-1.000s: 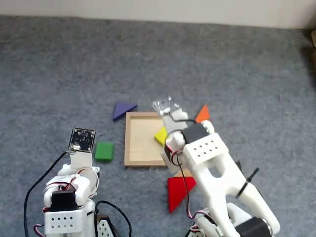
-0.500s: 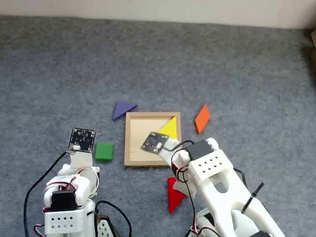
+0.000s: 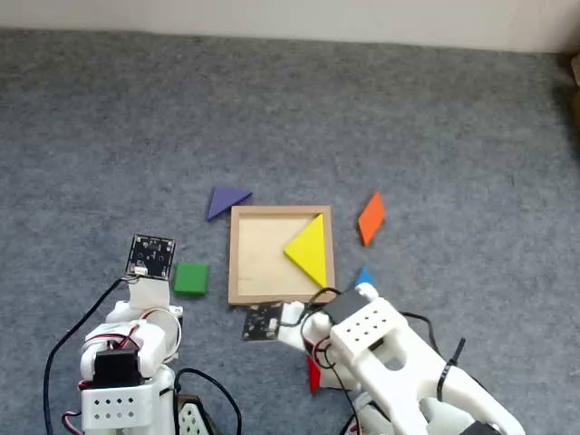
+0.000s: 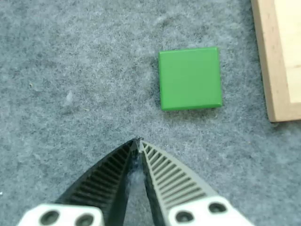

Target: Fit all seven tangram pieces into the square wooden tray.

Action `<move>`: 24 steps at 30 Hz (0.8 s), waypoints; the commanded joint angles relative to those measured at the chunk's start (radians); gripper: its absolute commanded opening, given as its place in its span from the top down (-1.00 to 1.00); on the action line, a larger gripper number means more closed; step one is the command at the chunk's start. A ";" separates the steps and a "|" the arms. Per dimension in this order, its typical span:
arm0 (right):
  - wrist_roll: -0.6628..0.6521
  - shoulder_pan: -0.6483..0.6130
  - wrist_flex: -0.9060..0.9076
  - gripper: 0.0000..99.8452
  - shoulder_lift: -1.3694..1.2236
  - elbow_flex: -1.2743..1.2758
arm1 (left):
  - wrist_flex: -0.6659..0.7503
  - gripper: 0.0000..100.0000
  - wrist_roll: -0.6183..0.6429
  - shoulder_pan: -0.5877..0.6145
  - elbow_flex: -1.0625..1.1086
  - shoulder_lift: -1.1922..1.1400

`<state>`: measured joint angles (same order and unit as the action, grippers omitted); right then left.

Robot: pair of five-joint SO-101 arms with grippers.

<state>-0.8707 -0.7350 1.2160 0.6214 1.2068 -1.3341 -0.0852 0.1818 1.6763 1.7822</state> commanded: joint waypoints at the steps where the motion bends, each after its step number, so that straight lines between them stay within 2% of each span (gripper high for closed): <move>1: 0.040 -0.045 -0.064 0.19 0.027 -0.005 | -0.006 0.97 -0.002 0.019 0.021 0.035; 8: 0.155 -0.119 -0.143 0.19 0.025 -0.005 | -0.006 0.97 -0.002 0.019 0.021 0.035; 14: 0.164 -0.122 -0.143 0.19 0.025 -0.004 | -0.006 0.97 -0.002 0.019 0.021 0.035; 20: 0.164 -0.177 -0.139 0.39 0.025 0.064 | -0.006 0.97 -0.002 0.019 0.021 0.035; 24: 0.216 -0.236 -0.125 0.40 0.027 0.081 | -0.006 0.97 -0.002 0.019 0.021 0.035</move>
<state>-0.7050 -0.9237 1.0779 0.6475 1.2666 -1.3341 -0.0852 0.1818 1.6763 1.7822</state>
